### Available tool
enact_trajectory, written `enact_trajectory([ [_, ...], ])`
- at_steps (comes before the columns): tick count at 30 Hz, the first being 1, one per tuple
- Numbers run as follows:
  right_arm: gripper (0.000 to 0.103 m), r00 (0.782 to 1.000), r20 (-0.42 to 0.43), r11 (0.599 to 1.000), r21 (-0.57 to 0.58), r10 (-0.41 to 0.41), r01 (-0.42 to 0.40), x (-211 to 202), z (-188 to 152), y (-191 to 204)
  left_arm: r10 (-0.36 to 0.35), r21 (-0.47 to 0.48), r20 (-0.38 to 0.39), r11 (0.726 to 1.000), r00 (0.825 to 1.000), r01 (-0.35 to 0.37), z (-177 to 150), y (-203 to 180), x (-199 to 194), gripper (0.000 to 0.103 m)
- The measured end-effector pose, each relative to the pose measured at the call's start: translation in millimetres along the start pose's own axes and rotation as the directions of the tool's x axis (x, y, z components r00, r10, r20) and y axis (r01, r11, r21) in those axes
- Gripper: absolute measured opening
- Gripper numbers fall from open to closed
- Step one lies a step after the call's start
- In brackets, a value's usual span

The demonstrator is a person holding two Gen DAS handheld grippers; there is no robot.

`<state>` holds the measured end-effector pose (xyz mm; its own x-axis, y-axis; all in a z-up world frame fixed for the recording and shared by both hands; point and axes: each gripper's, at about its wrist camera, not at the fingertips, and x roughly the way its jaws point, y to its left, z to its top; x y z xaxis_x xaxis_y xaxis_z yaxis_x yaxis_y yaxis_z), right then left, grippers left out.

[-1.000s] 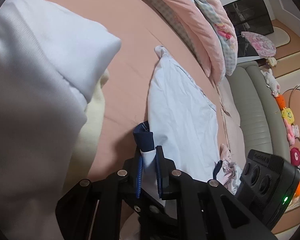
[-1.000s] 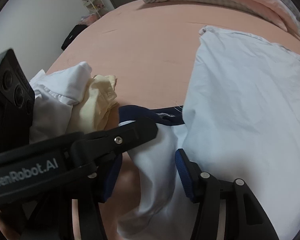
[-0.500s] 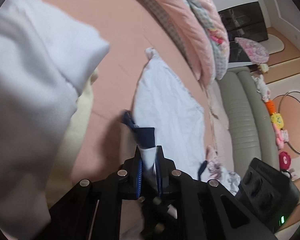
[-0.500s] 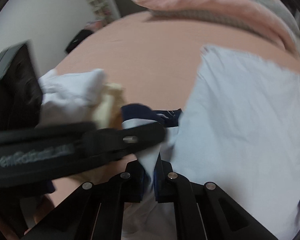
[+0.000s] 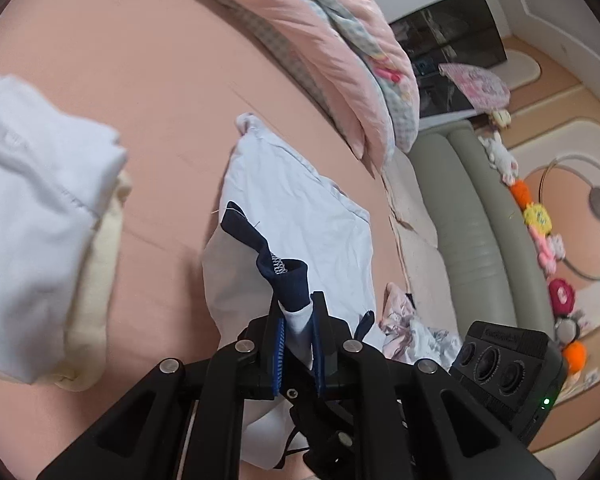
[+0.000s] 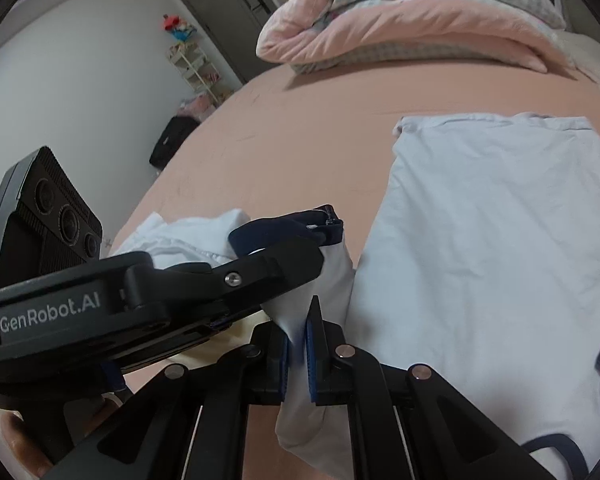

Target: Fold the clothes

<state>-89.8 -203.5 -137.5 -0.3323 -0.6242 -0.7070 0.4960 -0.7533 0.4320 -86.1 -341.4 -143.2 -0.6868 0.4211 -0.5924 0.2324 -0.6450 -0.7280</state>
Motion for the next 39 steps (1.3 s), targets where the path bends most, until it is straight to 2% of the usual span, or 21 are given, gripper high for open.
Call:
enact_trajectory([
  [2, 0.005, 0.999, -0.006, 0.999, -0.027, 0.047, -0.047, -7.0, 1.7, -0.5, 0.016, 0.033, -0.009, 0.999, 1.0, -0.016, -2.5, -10.1, 2.9, 0.01],
  [6, 0.005, 0.999, 0.003, 0.998, 0.028, 0.054, -0.054, 11.5, 11.4, 5.1, 0.022, 0.051, -0.042, 0.999, 0.999, -0.02, -8.1, -20.8, 14.5, 0.01],
  [12, 0.005, 0.998, 0.009, 0.992, 0.103, 0.066, -0.066, 11.6, 3.8, -19.7, 0.051, 0.085, -0.093, 0.995, 0.994, -0.044, -20.0, -32.9, 38.1, 0.01],
  [21, 0.005, 0.995, -0.029, 0.962, 0.262, 0.091, -0.08, 36.2, -3.2, -67.5, 0.121, 0.135, -0.185, 0.986, 0.975, -0.096, -29.8, -40.2, 74.0, 0.01],
  [30, 0.005, 0.993, -0.05, 0.949, 0.305, 0.103, -0.083, 50.9, -7.8, -83.5, 0.169, 0.188, -0.218, 0.974, 0.961, -0.128, -38.0, -48.4, 88.3, 0.011],
  [32, 0.005, 0.993, -0.052, 0.946, 0.312, 0.106, -0.084, 52.6, -7.9, -85.5, 0.164, 0.194, -0.201, 0.973, 0.966, -0.125, -36.9, -49.8, 82.0, 0.017],
  [34, 0.005, 0.993, -0.055, 0.945, 0.317, 0.102, -0.08, 52.8, -8.1, -87.4, 0.188, 0.224, -0.164, 0.963, 0.968, -0.149, -36.8, -52.3, 70.9, 0.044],
  [36, 0.005, 0.992, -0.064, 0.943, 0.322, 0.106, -0.08, 53.6, -8.6, -89.1, 0.223, 0.263, -0.115, 0.946, 0.968, -0.187, -37.0, -55.5, 57.7, 0.055],
  [39, 0.005, 0.992, -0.068, 0.942, 0.327, 0.103, -0.075, 52.9, -9.2, -89.6, 0.276, 0.298, -0.073, 0.923, 0.958, -0.244, -39.6, -52.8, 40.9, 0.055],
])
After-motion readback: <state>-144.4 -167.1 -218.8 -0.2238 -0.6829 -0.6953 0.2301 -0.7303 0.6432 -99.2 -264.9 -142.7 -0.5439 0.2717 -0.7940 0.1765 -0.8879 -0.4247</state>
